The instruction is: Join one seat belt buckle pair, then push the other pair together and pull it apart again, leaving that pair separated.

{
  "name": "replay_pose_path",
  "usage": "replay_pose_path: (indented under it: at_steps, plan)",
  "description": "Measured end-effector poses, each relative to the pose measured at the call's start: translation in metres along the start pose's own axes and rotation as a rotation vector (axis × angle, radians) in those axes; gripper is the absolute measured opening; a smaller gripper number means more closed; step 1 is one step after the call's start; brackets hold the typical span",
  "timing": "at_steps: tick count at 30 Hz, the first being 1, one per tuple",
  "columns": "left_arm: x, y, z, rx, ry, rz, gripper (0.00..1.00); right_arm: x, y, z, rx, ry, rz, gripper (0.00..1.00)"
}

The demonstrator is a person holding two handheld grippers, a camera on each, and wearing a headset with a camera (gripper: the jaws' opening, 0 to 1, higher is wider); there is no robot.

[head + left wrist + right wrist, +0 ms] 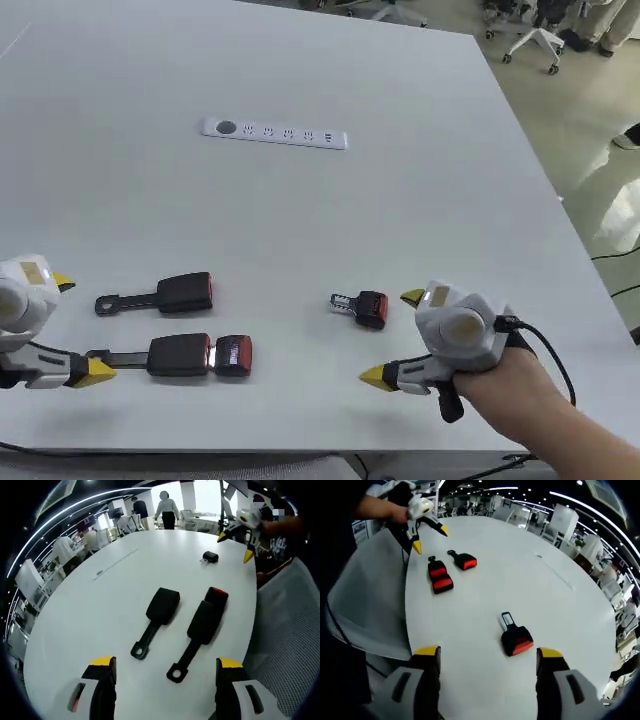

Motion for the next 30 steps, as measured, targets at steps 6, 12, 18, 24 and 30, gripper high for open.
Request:
replay_pose_path:
  at_steps: [6, 12, 18, 24, 30]
  plan:
    - [0.011, 0.014, -0.020, 0.016, 0.002, -0.053, 1.00, -0.012, 0.008, -0.014, 0.027, 0.027, 0.034, 0.94]
    - [0.018, 0.027, -0.034, 0.010, -0.037, -0.082, 1.00, -0.012, 0.004, -0.026, 0.091, 0.108, 0.069, 1.00]
    - [0.021, 0.029, -0.034, 0.009, -0.084, -0.092, 1.00, -0.007, -0.002, -0.017, 0.099, 0.135, 0.114, 1.00]
    - [0.021, 0.029, -0.033, 0.003, -0.113, -0.054, 1.00, -0.009, -0.008, -0.014, 0.109, 0.133, 0.117, 1.00]
    - [0.020, 0.029, -0.036, 0.025, -0.141, -0.058, 1.00, -0.013, -0.002, -0.012, 0.094, 0.131, 0.122, 1.00]
Point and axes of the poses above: the centre of the closed fingertips' face, and the gripper's own axes: z roughly forward along the fingers, x roughly to its right, y roughly out of its underside, the point moved 10 cm from there along -z, roughly backward along the fingers, and after that the axes turned 6 degrees about z, right-handed, at the moved point
